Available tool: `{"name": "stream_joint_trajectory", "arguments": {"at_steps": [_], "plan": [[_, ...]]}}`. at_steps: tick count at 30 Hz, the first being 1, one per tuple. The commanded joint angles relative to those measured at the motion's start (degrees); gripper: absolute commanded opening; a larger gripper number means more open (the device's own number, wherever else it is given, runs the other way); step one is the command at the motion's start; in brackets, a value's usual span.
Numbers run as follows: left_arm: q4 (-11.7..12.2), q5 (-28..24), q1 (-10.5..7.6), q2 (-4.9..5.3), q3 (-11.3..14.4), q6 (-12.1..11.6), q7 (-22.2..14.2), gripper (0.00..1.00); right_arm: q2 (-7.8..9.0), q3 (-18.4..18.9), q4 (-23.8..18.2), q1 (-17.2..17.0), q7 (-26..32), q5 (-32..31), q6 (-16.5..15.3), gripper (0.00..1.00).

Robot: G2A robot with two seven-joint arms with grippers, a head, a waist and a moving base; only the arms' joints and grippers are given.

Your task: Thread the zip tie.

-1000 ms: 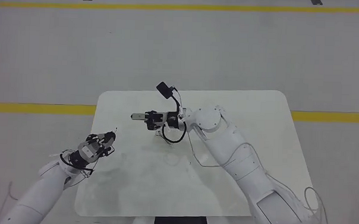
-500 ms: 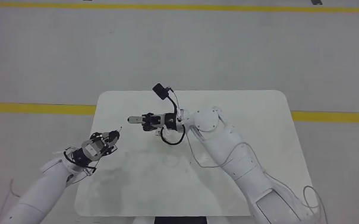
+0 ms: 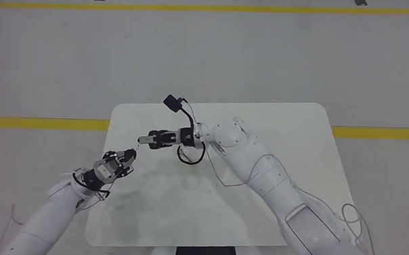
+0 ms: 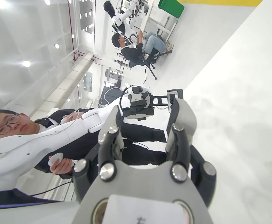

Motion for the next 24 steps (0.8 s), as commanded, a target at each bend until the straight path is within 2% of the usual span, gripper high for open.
{"name": "stream_joint_trajectory", "arguments": {"at_steps": [1, 11, 17, 24], "plan": [[0.0, -0.2, -0.05, 0.02, 0.1, 0.0, 0.2, 0.00, -0.16, -0.3, 0.3, 0.4, 0.0, 0.3, 0.0, 0.33], [0.8, -1.3, -0.33, -0.02, 0.4, 0.0, 1.4, 0.00, -0.37, -1.1, 0.5, 0.7, 1.2, 0.9, 0.0, 0.30], [1.1, -1.5, -0.59, 0.06, 0.9, 0.0, 1.2, 0.00, -0.51, -1.6, 0.6, 0.9, 1.8, 1.3, 0.0, 0.22], [1.3, -1.6, -0.77, 0.33, 1.9, 0.0, 0.8, 0.00, -0.78, -2.1, 0.9, 1.3, 2.0, 1.7, 0.0, 0.22]]}}
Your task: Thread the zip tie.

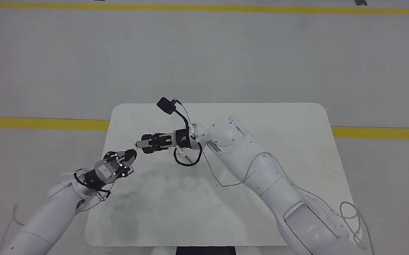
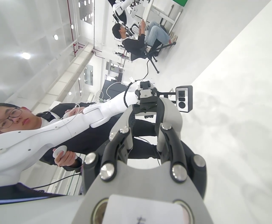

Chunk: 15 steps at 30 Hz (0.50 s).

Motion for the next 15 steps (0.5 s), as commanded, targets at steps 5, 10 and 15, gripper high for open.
{"name": "stream_joint_trajectory", "arguments": {"at_steps": [5, 10, 15], "plan": [[0.3, 0.0, -0.26, 0.13, 0.5, 0.0, -0.2, 0.00, -0.13, -0.1, 0.3, 0.2, 0.2, 0.2, 0.0, 0.14], [0.4, 0.0, -0.44, 0.10, 0.7, 0.0, -0.4, 0.00, -0.19, -0.2, 0.4, 0.4, 0.5, 0.4, 0.0, 0.05], [0.5, 0.0, -0.55, 0.06, 0.8, 0.0, -0.3, 0.00, -0.24, -0.2, 0.6, 0.5, 0.6, 0.4, 0.0, 0.00]]}}
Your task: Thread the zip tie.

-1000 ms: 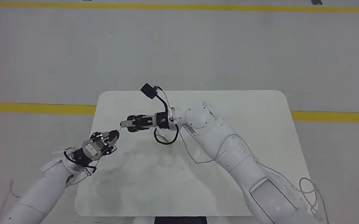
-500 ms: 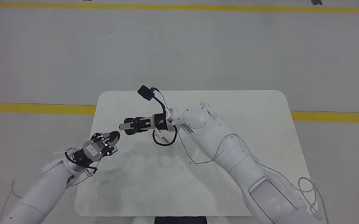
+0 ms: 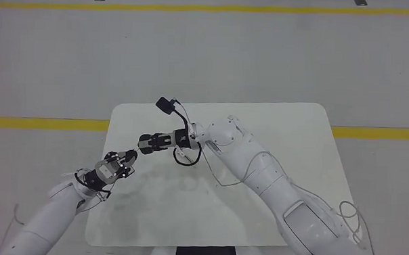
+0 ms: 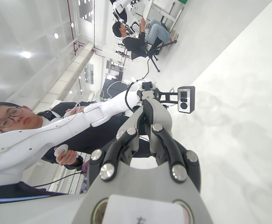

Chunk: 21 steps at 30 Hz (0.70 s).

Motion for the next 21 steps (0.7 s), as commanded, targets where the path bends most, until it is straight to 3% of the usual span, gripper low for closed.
{"name": "stream_joint_trajectory", "arguments": {"at_steps": [1, 8, 9, 10, 11, 12, 13, 14, 17, 21], "plan": [[0.0, 0.0, -0.03, -0.02, 0.0, 0.0, 0.0, 0.00, -0.02, 0.0, 0.1, 0.0, 0.1, 0.0, 0.0, 0.00], [-0.1, 0.0, 0.01, -0.07, 0.0, 0.0, 0.0, 0.00, -0.09, -0.1, 0.3, 0.1, 0.0, -0.1, 0.0, 0.00], [-0.1, 0.0, 0.04, -0.07, 0.0, 0.0, 0.0, 0.00, -0.10, -0.1, 0.4, 0.1, 0.0, -0.1, 0.0, 0.04], [-0.1, 0.0, 0.06, -0.07, 0.0, 0.0, 0.0, 0.00, -0.11, -0.1, 0.5, 0.1, 0.0, 0.0, 0.0, 0.16], [-0.1, 0.0, 0.08, -0.07, -0.1, 0.0, 0.0, 0.00, -0.12, 0.0, 0.7, 0.1, -0.2, 0.1, 0.0, 0.44], [-0.2, 0.0, 0.12, -0.07, -0.1, 0.0, -0.1, 0.00, -0.12, 0.1, 0.9, 0.1, -0.4, 0.3, 0.0, 0.62], [-0.2, 0.0, 0.14, -0.07, -0.1, 0.0, -0.1, 0.00, -0.13, 0.1, 1.0, 0.1, -0.4, 0.4, 0.0, 0.89], [-0.2, 0.0, 0.15, -0.07, -0.1, 0.0, -0.1, 0.00, -0.14, 0.2, 1.0, 0.1, -0.5, 0.5, 0.0, 0.99], [-0.3, 0.0, 0.21, -0.09, -0.2, 0.0, 0.0, 0.00, -0.10, 0.5, 1.2, 0.0, -0.4, 1.1, 0.0, 0.99], [-0.3, 0.0, 0.24, -0.10, -0.2, 0.0, 0.0, 0.00, -0.01, 1.0, 1.4, -0.1, -0.2, 1.5, 0.0, 0.85]]}}
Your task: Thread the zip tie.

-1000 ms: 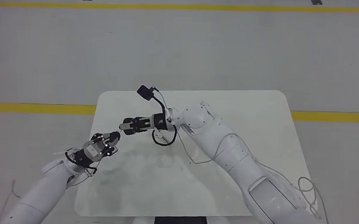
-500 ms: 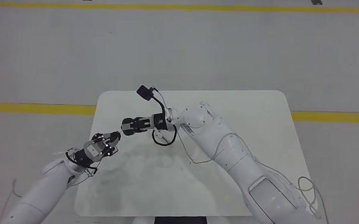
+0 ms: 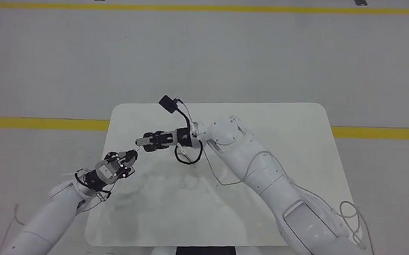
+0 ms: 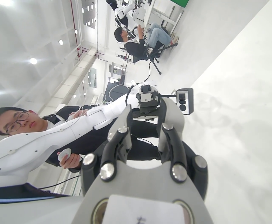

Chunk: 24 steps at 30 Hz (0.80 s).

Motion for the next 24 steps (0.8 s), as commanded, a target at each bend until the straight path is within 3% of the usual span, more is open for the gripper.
{"name": "stream_joint_trajectory", "arguments": {"at_steps": [1, 7, 24], "plan": [[0.0, 0.0, -0.01, -0.01, 0.0, 0.0, 0.0, 0.00, 0.02, 0.1, 0.0, -0.1, 0.2, 0.2, 0.0, 0.80], [0.0, 0.0, -0.15, -0.06, 0.1, 0.0, 0.1, 0.00, -0.03, 0.1, -0.1, -0.2, 0.8, 0.5, 0.0, 0.50], [0.4, 0.0, -0.60, -0.24, 0.4, 0.0, 0.3, 0.00, -0.53, -0.6, 0.0, 0.4, 1.6, 0.2, 0.0, 0.33]]}}
